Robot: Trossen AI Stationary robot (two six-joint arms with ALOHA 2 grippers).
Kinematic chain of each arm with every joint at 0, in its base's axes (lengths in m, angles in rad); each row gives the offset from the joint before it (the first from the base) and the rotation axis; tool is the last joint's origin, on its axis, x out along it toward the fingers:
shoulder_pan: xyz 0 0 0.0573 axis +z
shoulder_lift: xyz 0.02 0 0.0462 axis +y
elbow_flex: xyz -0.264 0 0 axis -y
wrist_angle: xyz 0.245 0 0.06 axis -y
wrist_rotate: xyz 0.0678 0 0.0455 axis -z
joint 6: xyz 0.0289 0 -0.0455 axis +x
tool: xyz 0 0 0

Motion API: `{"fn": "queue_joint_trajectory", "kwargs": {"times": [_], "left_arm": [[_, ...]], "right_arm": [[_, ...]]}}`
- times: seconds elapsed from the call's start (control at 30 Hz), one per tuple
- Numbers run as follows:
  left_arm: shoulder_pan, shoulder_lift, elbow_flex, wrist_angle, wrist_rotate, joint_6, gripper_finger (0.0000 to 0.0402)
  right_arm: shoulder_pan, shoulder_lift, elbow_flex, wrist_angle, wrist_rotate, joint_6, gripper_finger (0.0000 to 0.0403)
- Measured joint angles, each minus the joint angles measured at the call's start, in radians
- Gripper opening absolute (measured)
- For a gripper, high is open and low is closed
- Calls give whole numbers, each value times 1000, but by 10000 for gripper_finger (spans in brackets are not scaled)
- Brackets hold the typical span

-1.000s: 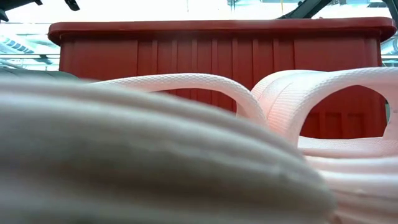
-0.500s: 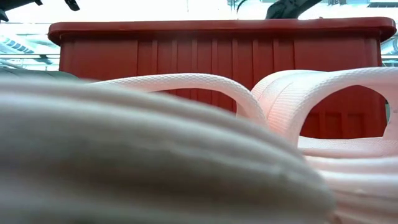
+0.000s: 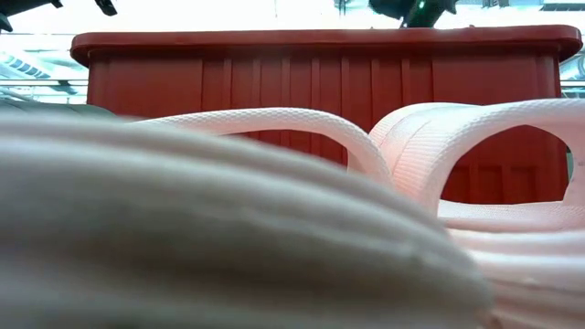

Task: Pick and place slides into bin
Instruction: Put the right black slide into the red bin

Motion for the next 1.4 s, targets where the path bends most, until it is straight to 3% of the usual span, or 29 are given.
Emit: {"fn": "queue_joint_trajectory", "kwargs": {"times": [0.2,0.43,0.7,0.93,1.17,1.4], "left_arm": [[0,0,0,0,0,-15,184],[0,0,0,0,0,-16,184],[0,0,0,0,0,-19,184],[0,0,0,0,0,-26,184],[0,0,0,0,0,-26,184],[0,0,0,1,0,-29,184]], "right_arm": [[1,-140,-75,354,-187,31,212],[20,-300,-283,794,-358,32,212],[33,-403,-542,1202,-387,157,211],[33,-432,-579,1135,-399,310,210],[40,-433,-579,1121,-570,399,209],[158,-434,-579,1187,-626,377,203]]}}
